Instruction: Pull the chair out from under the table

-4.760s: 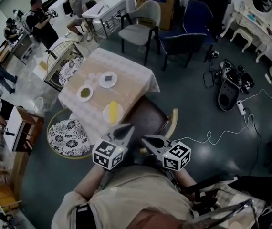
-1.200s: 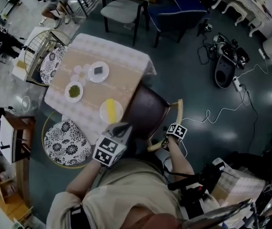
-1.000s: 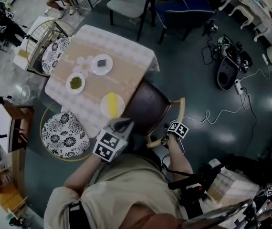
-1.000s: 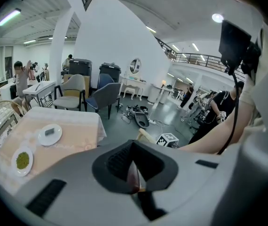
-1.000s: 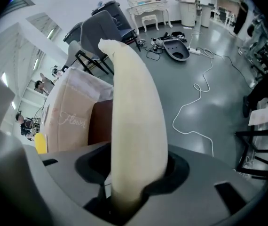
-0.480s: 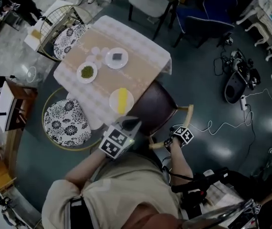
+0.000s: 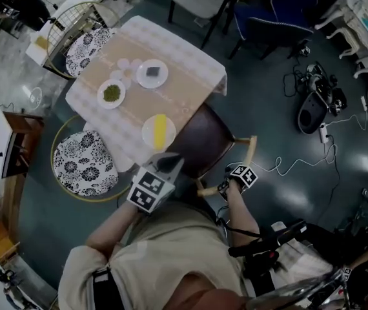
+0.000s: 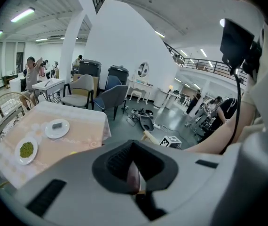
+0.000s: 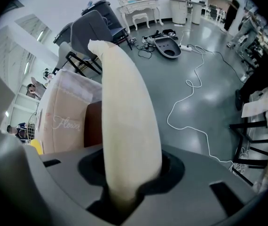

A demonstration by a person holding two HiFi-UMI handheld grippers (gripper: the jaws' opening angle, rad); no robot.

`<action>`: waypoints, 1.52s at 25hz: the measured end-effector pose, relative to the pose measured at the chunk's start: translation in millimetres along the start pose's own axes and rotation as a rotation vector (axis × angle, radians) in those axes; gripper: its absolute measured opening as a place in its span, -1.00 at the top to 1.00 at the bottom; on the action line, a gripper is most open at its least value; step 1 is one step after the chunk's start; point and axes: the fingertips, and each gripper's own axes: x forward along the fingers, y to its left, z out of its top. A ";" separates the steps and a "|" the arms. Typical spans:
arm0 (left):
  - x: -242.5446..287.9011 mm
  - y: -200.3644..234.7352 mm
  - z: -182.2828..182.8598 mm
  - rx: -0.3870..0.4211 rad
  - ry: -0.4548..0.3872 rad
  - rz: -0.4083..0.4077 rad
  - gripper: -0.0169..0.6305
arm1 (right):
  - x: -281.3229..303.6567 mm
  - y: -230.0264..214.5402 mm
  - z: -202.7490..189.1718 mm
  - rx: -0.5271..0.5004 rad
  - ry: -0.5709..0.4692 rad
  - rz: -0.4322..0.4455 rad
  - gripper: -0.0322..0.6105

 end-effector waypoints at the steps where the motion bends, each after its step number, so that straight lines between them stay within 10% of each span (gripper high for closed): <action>1: -0.4 1.2 0.1 0.000 -0.002 0.003 0.92 | 1.5 1.5 0.8 -0.003 0.000 0.001 0.42; 38: 4.9 -9.3 -1.4 -0.006 -0.001 0.001 0.92 | -12.0 -20.3 25.7 -0.028 -0.019 -0.040 0.44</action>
